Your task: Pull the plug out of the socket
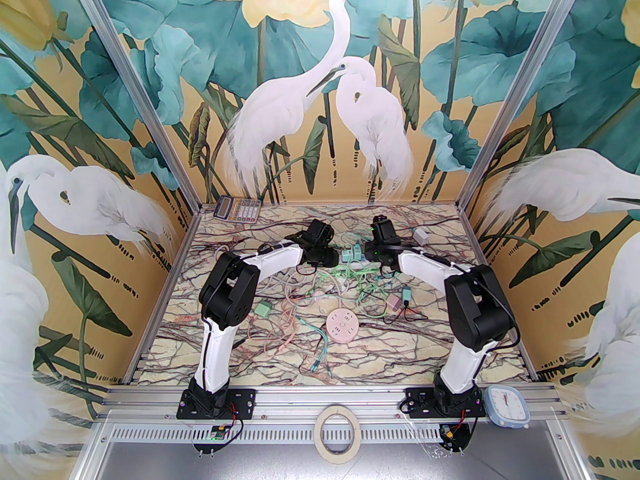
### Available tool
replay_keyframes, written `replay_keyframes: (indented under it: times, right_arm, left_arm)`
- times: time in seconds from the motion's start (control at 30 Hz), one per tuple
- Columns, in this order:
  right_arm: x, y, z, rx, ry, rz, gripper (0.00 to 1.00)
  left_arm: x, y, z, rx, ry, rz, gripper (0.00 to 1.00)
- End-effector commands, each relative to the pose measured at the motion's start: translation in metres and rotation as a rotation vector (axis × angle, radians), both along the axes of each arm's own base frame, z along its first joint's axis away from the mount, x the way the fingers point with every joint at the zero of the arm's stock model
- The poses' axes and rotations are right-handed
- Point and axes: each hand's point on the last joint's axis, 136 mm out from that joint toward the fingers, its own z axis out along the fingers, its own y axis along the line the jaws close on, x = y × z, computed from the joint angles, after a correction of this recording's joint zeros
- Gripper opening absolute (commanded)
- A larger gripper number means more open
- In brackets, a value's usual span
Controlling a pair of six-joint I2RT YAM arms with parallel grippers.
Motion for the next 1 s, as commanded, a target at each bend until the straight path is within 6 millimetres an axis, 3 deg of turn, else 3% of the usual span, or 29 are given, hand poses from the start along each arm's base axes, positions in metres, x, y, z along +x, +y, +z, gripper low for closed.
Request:
replay_keyframes:
  times: [0.0,0.17,0.47,0.97]
  right_arm:
    - [-0.001,0.007,0.022,0.016,-0.049,0.005,0.30]
    - [-0.006,0.026,0.020,-0.220,-0.077,0.069,0.30]
    - [-0.012,0.032,0.020,-0.344,-0.090,0.085,0.31]
    - [-0.007,-0.009,0.038,0.046,-0.049,-0.046,0.31]
  left_arm:
    - [-0.053,0.030,-0.088,0.193,0.239,-0.026,0.34]
    - [-0.054,0.030,-0.088,0.194,0.239,-0.028,0.34]
    - [-0.054,0.029,-0.089,0.195,0.244,-0.036,0.34]
    - [-0.055,0.029,-0.089,0.193,0.245,-0.036,0.34]
